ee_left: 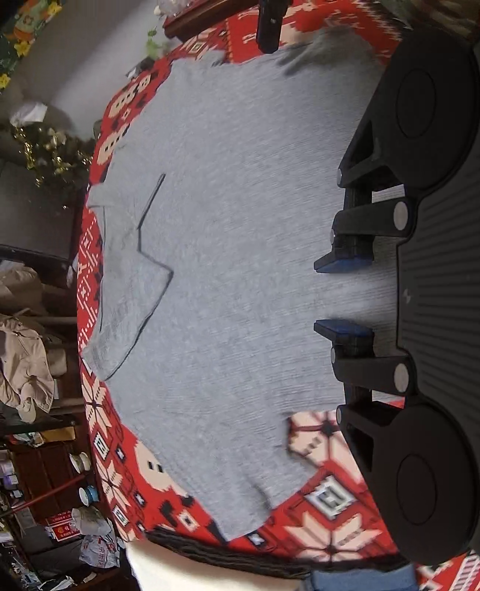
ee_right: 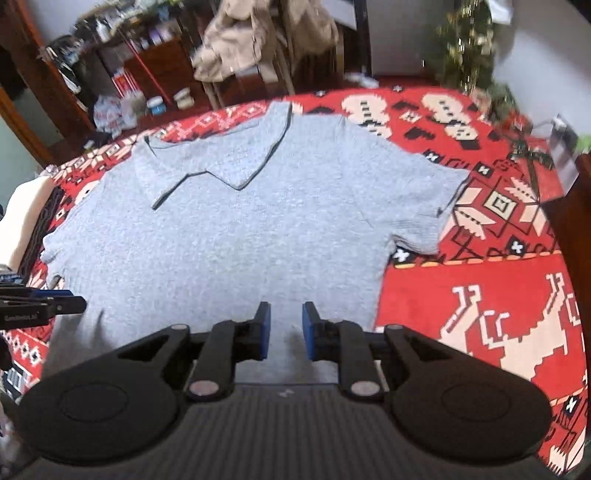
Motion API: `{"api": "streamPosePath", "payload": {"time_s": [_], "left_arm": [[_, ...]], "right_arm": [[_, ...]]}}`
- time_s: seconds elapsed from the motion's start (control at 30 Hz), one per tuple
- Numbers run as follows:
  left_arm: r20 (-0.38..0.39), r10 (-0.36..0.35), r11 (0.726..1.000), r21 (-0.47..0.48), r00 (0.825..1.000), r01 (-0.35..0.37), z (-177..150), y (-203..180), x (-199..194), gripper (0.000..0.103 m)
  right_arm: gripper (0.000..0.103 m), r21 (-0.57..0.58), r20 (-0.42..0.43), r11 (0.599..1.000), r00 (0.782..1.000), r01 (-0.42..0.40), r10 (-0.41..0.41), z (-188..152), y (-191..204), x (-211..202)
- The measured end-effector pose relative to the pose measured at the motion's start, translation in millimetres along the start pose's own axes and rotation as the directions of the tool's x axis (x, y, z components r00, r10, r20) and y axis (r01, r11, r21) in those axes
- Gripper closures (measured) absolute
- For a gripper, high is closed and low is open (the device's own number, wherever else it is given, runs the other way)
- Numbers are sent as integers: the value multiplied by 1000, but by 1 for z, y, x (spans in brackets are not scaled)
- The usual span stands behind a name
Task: Fold clothes
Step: 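Raise both open grippers and move back over the spread grey shirt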
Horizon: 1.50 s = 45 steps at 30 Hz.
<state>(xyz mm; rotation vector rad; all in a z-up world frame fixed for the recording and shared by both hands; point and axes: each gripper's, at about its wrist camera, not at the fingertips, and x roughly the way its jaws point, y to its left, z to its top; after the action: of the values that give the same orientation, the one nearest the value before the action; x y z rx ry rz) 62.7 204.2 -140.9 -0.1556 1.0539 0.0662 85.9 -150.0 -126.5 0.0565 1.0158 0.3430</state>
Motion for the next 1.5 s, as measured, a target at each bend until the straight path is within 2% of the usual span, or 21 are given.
{"api": "streamPosePath", "payload": {"time_s": [0.07, 0.17, 0.23, 0.33, 0.43, 0.53, 0.67, 0.83, 1.0, 1.07, 1.3, 1.37, 1.4, 1.5], "left_arm": [[71, 23, 999, 26, 997, -25, -16, -4, -12, 75], [166, 78, 995, 55, 983, -88, -37, -14, -34, 74], [204, 54, 997, 47, 977, -65, -45, -23, -50, 74], [219, 52, 998, 18, 974, -57, -46, -37, -69, 71], [210, -3, 1000, -1, 978, 3, -47, -53, -81, 66], [192, -46, 999, 12, 980, 45, -51, -71, -74, 65], [158, -60, 998, 26, 986, 57, -64, -86, -53, 67], [170, -51, 998, -38, 984, 58, -66, -67, -58, 67], [231, -16, 987, -153, 973, 52, -52, -6, -73, 60], [246, 19, 973, -228, 969, 38, -45, 28, -79, 46], [220, 191, 913, -399, 957, -90, -28, 125, -79, 46], [205, 223, 901, -416, 953, -121, -26, 136, -71, 46], [199, 223, 896, -428, 954, -120, -26, 142, -68, 46], [184, 162, 893, -446, 969, -64, -29, 150, -59, 49]], "right_arm": [[82, -13, 52, 1000, 999, 2, -1, -18, 1, -6], [82, -27, 144, 999, 989, 30, -26, -43, 0, -25], [81, -31, 211, 997, 976, 66, -58, -60, 5, -46], [81, -25, 260, 998, 965, 52, -44, -78, 12, -78], [80, -17, 268, 999, 963, 38, -32, -84, 21, -96], [80, 17, 242, 1000, 970, -13, 9, -86, 24, -94], [87, -29, 204, 1000, 979, -1, 7, -94, 36, -73], [86, -13, 192, 1000, 981, -27, 29, -99, 43, -68], [86, -51, 236, 998, 970, -41, 52, -90, 61, -67], [85, -61, 236, 997, 969, -54, 67, -86, 69, -59], [85, -55, 215, 995, 972, -89, 98, -81, 82, -29], [84, -51, 208, 994, 972, -98, 107, -80, 85, -21], [84, -50, 205, 993, 973, -103, 111, -79, 86, -17], [82, -44, 194, 992, 973, -115, 122, -77, 90, -5]]}}
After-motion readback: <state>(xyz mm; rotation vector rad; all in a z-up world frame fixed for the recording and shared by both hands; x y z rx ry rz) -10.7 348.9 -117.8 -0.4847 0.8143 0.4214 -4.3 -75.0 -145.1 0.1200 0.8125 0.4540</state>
